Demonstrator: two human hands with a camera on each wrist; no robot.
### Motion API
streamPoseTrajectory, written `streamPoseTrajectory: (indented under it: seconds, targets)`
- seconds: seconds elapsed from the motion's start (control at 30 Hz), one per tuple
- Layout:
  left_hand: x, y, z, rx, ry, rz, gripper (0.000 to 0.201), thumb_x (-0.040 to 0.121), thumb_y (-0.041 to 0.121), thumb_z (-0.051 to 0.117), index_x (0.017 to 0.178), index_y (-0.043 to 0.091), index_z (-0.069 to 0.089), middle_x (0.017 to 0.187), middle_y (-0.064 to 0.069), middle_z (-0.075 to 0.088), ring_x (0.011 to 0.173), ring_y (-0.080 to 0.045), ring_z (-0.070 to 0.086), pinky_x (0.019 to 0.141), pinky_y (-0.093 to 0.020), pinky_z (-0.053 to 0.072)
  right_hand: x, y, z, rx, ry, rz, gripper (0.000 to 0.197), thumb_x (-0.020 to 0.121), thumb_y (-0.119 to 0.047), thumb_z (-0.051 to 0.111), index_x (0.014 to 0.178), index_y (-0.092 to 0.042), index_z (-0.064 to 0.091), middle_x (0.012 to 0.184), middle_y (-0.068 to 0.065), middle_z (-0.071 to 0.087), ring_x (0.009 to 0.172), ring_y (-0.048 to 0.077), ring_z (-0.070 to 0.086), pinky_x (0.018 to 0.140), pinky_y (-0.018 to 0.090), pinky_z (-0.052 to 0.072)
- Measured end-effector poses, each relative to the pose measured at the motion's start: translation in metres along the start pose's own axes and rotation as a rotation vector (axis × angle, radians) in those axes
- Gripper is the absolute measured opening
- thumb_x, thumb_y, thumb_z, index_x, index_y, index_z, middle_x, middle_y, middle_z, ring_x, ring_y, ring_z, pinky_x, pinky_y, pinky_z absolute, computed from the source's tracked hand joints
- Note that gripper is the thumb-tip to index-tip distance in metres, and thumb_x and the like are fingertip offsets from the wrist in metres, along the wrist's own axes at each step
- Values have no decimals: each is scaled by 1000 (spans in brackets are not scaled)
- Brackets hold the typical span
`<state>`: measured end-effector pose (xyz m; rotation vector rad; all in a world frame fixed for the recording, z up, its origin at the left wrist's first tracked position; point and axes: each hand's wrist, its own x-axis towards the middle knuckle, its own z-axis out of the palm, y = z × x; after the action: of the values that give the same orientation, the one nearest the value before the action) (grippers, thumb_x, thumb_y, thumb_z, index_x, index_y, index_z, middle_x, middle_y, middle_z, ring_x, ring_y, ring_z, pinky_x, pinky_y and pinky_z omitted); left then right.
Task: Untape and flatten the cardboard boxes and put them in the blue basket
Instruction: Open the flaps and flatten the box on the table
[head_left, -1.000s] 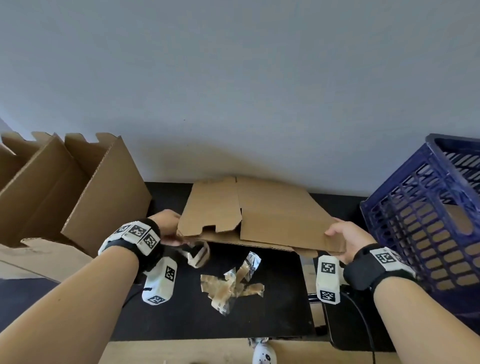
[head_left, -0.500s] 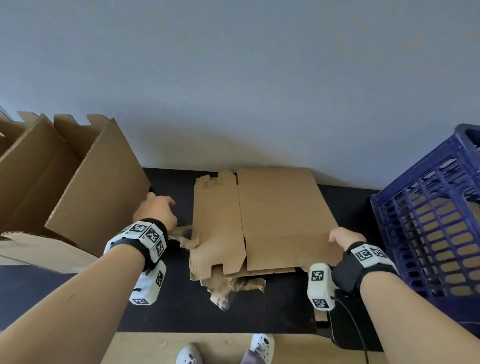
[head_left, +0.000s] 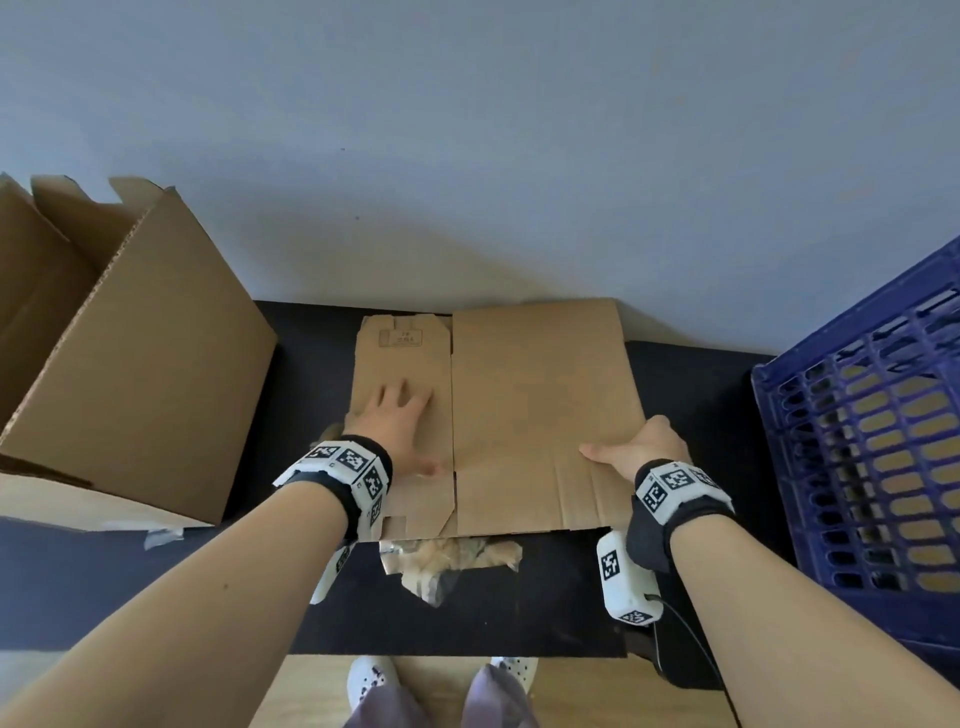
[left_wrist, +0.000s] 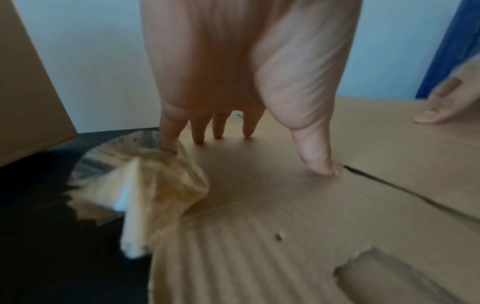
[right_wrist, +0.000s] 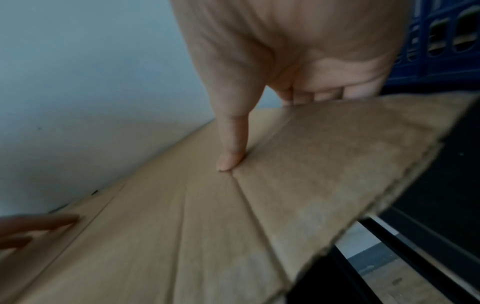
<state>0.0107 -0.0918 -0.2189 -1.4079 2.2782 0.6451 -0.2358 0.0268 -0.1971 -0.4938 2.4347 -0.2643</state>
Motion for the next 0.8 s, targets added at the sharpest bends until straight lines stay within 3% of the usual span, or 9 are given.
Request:
streamPoseTrajectory:
  seconds: [0.1,0.27,0.4,0.53,0.63,0.7,0.8]
  targets:
    - [5,-2,4,59,15,-1,112,67,61,70,150,32,1,159,-3,-7,146,-27,-1,113,-60,16,0,-2,4,-51,48,-31,80,63,-45,83,121,-7,43,115,12,59,104,32,60,83,40,49]
    - [11,3,-1,96,3,-2,118,64,61,74,150,30,0,159,-5,-5,146,-29,3,112,-59,21,1,-4,12,-119,78,-64,68,70,-40,79,119,-10,43,112,11,60,102,32,60,74,36,44]
    - [10,-4,1,38,6,13,118,65,56,76,151,30,0,159,0,-7,147,-25,1,115,-55,16,14,2,8,139,-44,13,70,67,-30,83,125,-8,51,119,9,61,107,30,59,88,37,49]
    - [3,-29,-1,-203,54,10,113,65,38,82,151,25,10,159,4,0,145,-20,13,118,-43,19,19,7,-11,401,-158,41,34,67,-14,83,97,-10,68,108,9,69,102,27,62,95,39,48]
    - [-3,-52,-3,-341,100,-46,106,67,27,83,151,20,18,158,1,10,142,-20,22,115,-35,25,11,5,-22,512,-153,19,17,69,-9,77,82,-11,67,97,8,69,94,26,62,92,37,48]
    - [-5,-60,-8,-363,100,-67,104,68,21,83,150,18,19,154,-5,20,133,-24,38,110,-36,35,3,2,-28,560,-112,12,10,72,-8,71,73,-11,62,89,5,61,91,24,54,84,33,40]
    - [-9,-61,-15,-303,83,-84,97,73,7,75,150,24,18,146,-9,33,110,-25,56,93,-36,49,-11,-3,-39,635,-48,0,12,72,-5,64,63,-9,56,77,2,52,86,24,47,78,33,35]
